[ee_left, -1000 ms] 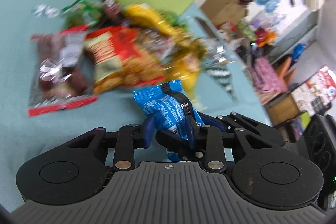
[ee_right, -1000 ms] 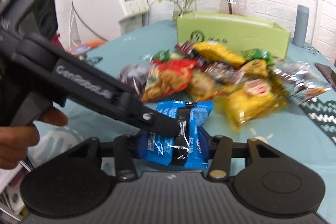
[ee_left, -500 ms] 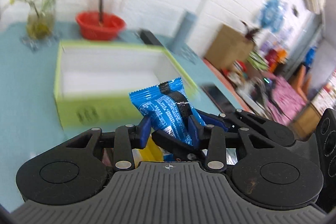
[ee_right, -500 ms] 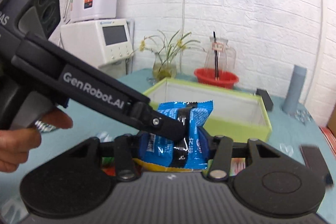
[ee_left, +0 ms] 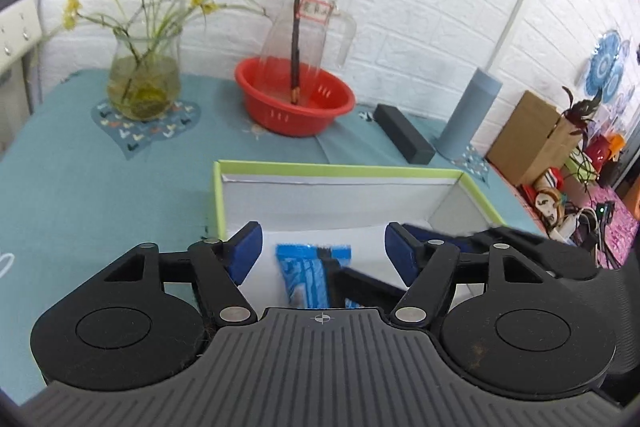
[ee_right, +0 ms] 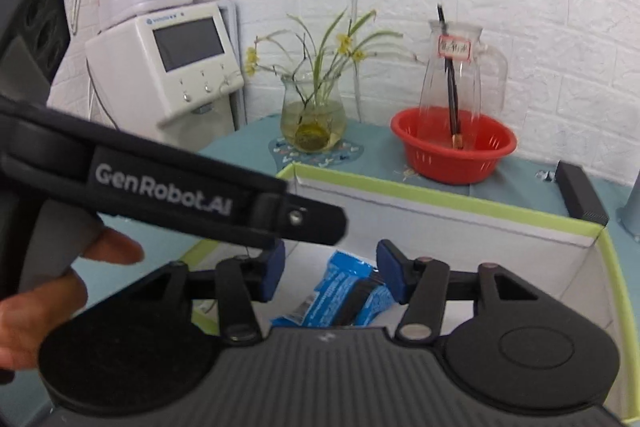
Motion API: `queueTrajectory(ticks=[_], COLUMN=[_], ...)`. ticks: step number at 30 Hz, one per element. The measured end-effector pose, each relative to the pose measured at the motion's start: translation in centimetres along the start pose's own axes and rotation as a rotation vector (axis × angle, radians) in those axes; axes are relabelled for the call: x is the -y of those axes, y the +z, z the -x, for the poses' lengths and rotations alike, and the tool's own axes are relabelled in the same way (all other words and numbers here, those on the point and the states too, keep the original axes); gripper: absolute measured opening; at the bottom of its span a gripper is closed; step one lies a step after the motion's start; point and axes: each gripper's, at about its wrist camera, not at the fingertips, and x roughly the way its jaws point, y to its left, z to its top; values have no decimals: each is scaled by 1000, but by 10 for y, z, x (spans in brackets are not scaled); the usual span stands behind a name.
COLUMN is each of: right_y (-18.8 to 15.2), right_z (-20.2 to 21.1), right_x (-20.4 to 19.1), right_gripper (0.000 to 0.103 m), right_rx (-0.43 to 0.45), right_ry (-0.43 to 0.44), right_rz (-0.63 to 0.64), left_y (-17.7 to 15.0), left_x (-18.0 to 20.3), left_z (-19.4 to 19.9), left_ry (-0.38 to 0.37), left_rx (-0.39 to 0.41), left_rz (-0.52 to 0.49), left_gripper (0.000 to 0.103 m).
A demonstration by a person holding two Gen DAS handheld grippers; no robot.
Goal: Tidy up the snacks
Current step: 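Move the left tool to the clear dried-fruit bag and grasp it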
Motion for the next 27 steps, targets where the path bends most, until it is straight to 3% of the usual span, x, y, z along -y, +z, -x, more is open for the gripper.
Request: queueTrajectory(ticks=[5,7,13,18,20,22,24,27], right_y=[-19,-37,-103,-146,-146,-140,-134,-130], right_z=[74,103,159,175,180,180,170,140], right_x=[-16,-29,-74,-105,-120,-137,-154,-166], right_gripper=[76,94,93,93,93,93,93,93], right_rx=[70,89,46,-3,10,22,14,-48], right_ry=[25,31,69,93,113,191,279,297], right_rz=[-3,-13,-52,-116,-97,-65,-44,-58], left_y=[-26,-45,-118,-176,-187,-193,-195,-196], left_x=[5,7,10,-4,-15,-28,-41,-54], left_z=[55,77,129,157,166,171,174,177], left_ry=[-38,-53,-34,12,74,122,113,77], left_rx=[41,54,55,31,42,42,13,-22], left_rz=[6,13,55,152,182,207,242,265], left_gripper=[67,71,74,74,73,73,72,71])
